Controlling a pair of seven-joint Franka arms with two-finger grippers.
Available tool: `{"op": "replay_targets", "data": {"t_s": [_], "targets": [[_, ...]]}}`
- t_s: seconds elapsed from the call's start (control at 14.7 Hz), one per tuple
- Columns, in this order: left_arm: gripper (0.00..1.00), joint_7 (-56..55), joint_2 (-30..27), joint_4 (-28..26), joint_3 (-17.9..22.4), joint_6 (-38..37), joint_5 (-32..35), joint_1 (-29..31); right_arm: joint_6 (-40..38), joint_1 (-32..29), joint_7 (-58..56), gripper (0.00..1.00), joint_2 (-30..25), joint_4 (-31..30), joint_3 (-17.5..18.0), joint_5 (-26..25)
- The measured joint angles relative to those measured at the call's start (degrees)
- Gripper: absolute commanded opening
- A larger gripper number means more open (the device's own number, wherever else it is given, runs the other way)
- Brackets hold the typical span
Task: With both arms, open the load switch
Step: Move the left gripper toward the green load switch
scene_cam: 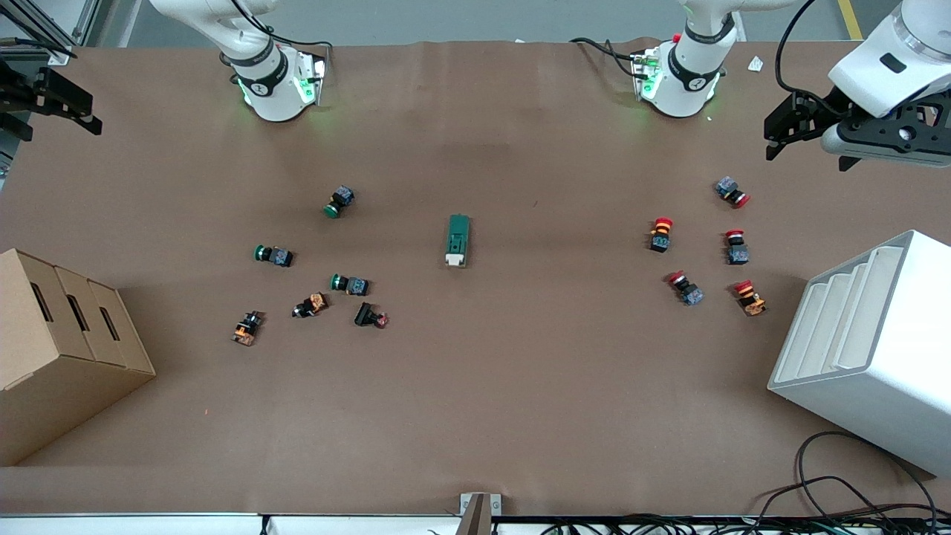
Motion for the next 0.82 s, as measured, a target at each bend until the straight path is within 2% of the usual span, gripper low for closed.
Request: {"op": "replay_targets", "data": {"t_s": [0.34, 0.55, 0.82], "targets": [[1.0, -0.1, 0.53, 0.96, 0.05, 0.08, -0.03, 1.04, -0.28, -0.01, 0.03, 1.0, -0.02, 0.01, -0.57, 1.58], [1.0, -0.7, 2.41, 2.01, -0.98, 0.65, -0.66, -0.42, -0.14, -0.66, 0.07, 1.0, -0.05, 0.79, -1.04, 1.57], [1.0, -14.93, 6.26, 1.65, -7.13, 5.32, -0.89, -5.75, 0.59, -2.83, -0.06, 1.0, 1.66, 1.15, -1.82, 1.8]]}}
